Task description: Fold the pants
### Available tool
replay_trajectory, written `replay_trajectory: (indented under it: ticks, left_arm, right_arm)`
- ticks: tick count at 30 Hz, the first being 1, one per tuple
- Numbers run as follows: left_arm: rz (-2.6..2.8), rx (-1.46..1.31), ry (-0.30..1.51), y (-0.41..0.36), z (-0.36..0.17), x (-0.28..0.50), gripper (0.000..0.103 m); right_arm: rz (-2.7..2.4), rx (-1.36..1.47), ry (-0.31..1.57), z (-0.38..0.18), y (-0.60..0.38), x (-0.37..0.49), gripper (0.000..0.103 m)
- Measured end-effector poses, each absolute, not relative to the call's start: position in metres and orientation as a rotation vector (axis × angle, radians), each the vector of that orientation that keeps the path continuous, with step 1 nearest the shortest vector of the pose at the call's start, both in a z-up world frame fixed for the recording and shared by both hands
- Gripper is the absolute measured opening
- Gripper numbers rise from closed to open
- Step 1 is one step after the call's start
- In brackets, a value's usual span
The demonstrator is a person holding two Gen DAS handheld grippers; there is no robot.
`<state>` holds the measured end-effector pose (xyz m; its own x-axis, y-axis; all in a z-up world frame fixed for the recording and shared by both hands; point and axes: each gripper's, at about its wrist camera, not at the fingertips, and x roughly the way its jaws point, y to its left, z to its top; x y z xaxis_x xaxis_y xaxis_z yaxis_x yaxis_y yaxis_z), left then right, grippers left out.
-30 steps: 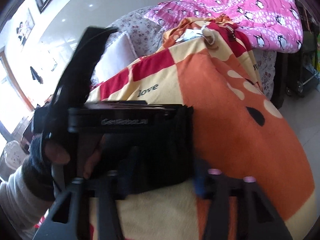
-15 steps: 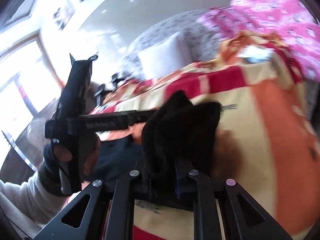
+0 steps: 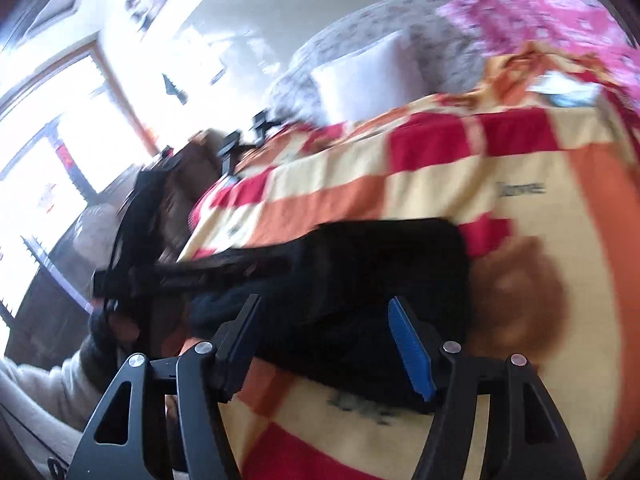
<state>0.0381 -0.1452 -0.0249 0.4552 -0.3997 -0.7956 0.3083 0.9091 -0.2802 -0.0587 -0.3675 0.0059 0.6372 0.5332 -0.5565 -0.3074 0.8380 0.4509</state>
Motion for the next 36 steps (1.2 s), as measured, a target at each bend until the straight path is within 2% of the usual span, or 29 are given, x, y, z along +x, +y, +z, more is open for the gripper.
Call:
replay_trajectory:
  ticks: [1, 4, 7, 13, 16, 17, 24, 26, 31, 33, 36]
  left_arm:
    - [-0.425, -0.083, 1.019, -0.151, -0.028, 0.038, 0.087]
    - [-0.365, 0.034, 0.989, -0.172, -0.033, 0.033, 0.088]
    - [-0.356, 0.059, 0.981, -0.185, -0.033, 0.033, 0.088]
    - [-0.319, 0.087, 0.969, -0.203, -0.037, 0.039, 0.089]
    - [-0.317, 0.045, 0.966, -0.19, -0.027, 0.035, 0.069]
    - [-0.325, 0.029, 0.959, -0.186, -0.023, 0.034, 0.068]
    - [-0.377, -0.042, 0.978, -0.171, -0.012, 0.022, 0.068]
    - [-0.406, -0.032, 0.97, -0.175, -0.01, 0.014, 0.078]
    - [-0.424, -0.001, 1.038, -0.189, -0.031, 0.01, 0.079]
    - [-0.425, -0.018, 1.03, -0.192, -0.032, 0.008, 0.083]
    - [-0.457, -0.047, 1.032, -0.203, -0.032, 0.012, 0.083]
  right_arm:
    - [0.449, 0.349, 0.753, -0.002, -0.377, -0.054, 0.063]
    - [0.417, 0.352, 0.771, -0.014, -0.39, -0.035, 0.047]
    - [0.413, 0.344, 0.764, -0.016, -0.392, -0.021, 0.042]
    - [0.366, 0.374, 0.827, -0.037, -0.398, -0.01, 0.044]
    - [0.367, 0.409, 0.821, -0.038, -0.405, -0.015, 0.046]
    - [0.367, 0.409, 0.824, -0.038, -0.406, -0.017, 0.046]
    - [0.376, 0.395, 0.808, -0.029, -0.403, -0.023, 0.046]
    - [0.371, 0.395, 0.813, -0.031, -0.403, -0.023, 0.05]
    - [0.383, 0.417, 0.78, -0.024, -0.406, -0.028, 0.05]
    - [0.393, 0.414, 0.769, -0.021, -0.405, -0.028, 0.05]
    - [0.385, 0.416, 0.767, -0.021, -0.406, -0.026, 0.053]
